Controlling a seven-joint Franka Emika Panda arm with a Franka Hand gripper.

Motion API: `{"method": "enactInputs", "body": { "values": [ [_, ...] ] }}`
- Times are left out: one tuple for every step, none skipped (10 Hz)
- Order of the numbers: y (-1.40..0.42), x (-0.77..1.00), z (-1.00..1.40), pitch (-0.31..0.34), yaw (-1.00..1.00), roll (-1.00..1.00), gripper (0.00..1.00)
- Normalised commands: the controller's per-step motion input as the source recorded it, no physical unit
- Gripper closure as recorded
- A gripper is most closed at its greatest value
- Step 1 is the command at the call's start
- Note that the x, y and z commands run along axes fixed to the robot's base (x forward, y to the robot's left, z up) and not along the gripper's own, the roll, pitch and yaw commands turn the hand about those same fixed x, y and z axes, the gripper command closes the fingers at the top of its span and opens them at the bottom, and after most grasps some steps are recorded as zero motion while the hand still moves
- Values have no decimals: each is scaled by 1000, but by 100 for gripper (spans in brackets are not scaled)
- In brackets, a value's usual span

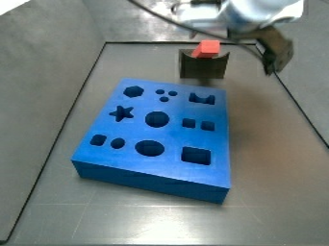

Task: Pick up the rectangle object. Move up. Place the rectangle object on the fixture. Regrasp the rectangle object. Move to above the board. Insert the rectangle object.
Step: Regrasp the rectangle object.

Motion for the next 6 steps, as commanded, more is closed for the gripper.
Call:
{"method": "enactInputs", "body": {
  "values": [
    [25, 69, -861, -68, -92, 54, 0],
    [17, 63, -645, -38, -84, 54, 0],
    [13, 60, -486, -15, -72, 56, 0],
    [9, 59, -382, 0, -59, 57, 0],
    [4, 68, -186, 22, -35, 57, 0],
    [0, 0, 0, 0, 0, 0, 100]
  ]
}}
